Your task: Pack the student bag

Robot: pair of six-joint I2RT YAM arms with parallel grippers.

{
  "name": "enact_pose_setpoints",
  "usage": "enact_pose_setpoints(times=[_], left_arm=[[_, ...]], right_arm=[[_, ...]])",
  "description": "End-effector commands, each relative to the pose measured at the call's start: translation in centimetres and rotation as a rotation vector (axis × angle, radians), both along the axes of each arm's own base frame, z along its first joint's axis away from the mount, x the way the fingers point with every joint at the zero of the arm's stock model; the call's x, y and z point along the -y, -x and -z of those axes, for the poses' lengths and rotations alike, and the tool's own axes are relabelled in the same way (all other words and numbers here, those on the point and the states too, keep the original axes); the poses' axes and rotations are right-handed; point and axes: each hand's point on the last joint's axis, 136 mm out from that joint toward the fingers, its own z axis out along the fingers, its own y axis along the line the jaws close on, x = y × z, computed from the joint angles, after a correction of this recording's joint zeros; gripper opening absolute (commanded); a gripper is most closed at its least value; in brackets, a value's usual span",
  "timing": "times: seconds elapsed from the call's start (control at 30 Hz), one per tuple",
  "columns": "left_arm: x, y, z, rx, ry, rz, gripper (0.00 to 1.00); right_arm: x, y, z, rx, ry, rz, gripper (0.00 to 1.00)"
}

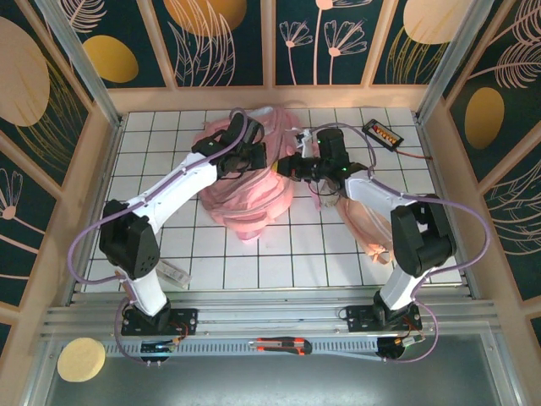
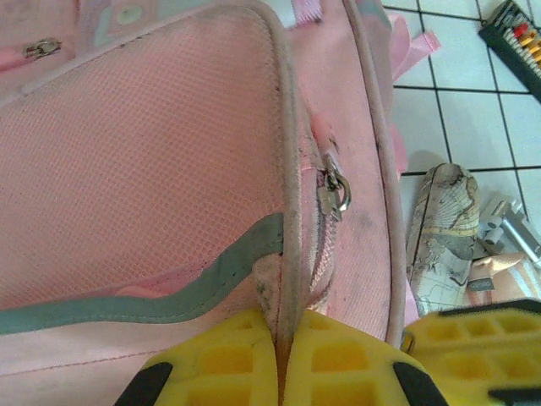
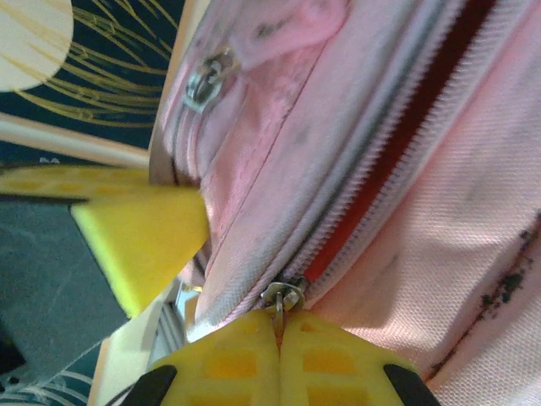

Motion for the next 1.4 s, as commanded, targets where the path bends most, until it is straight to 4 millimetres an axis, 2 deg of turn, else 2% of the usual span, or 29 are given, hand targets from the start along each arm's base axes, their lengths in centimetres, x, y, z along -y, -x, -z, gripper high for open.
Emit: enact_pose_setpoints(times=[0.0, 0.13, 0.27, 0.37, 0.6, 0.73, 0.87, 0.93, 1.03, 1.17, 1.37], left_arm=[[3.2, -2.3, -4.6, 0.123, 0.158, 0.011, 0.00], [4.0, -3.2, -4.6, 0.131, 0.179, 0.010, 0.00], [4.0, -3.8, -5.2, 0.155, 0.189, -0.004, 0.00], [4.2, -3.9, -5.2, 0.155, 0.215, -0.013, 0.00], [5.7, -4.6, -6.2, 0.153, 0.379, -0.062, 0.00], [6.5, -5.7, -7.2, 0.162, 0.417, -0.073, 0.00], [7.5, -6.9, -8.5, 0.172, 0.461, -0.082, 0.00], [7.8, -7.3, -8.9, 0.180, 0.476, -0.088, 0.00], [8.1, -7.8, -9.3, 0.183, 0.491, -0.097, 0.00], [8.4, -8.1, -9.3, 0.176, 0.499, -0.100, 0.00], [8.6, -8.5, -10.1, 0.187, 0.495, -0.099, 0.00]], right_arm=[[-3.2, 5.1, -1.7, -0.062, -0.065, -0.237, 0.00], [-3.0, 6.7, -0.5, -0.143, -0.022, -0.248, 0.00], [-1.9, 6.6, 0.0, -0.211, 0.003, -0.217, 0.00], [-1.9, 6.3, -0.3, -0.204, -0.008, -0.177, 0.00], [-4.4, 6.3, -0.1, -0.186, -0.087, -0.062, 0.00], [-4.8, 5.4, -0.7, -0.120, -0.072, -0.011, 0.00], [-5.5, 5.2, -0.2, -0.091, -0.068, 0.029, 0.00], [-6.1, 5.3, 0.1, -0.043, -0.074, 0.045, 0.00], [-7.2, 5.9, -0.8, 0.086, -0.156, 0.059, 0.00], [-9.6, 6.4, -0.4, 0.127, -0.204, 0.005, 0.00], [-12.3, 5.7, 0.5, 0.118, -0.204, -0.070, 0.00]])
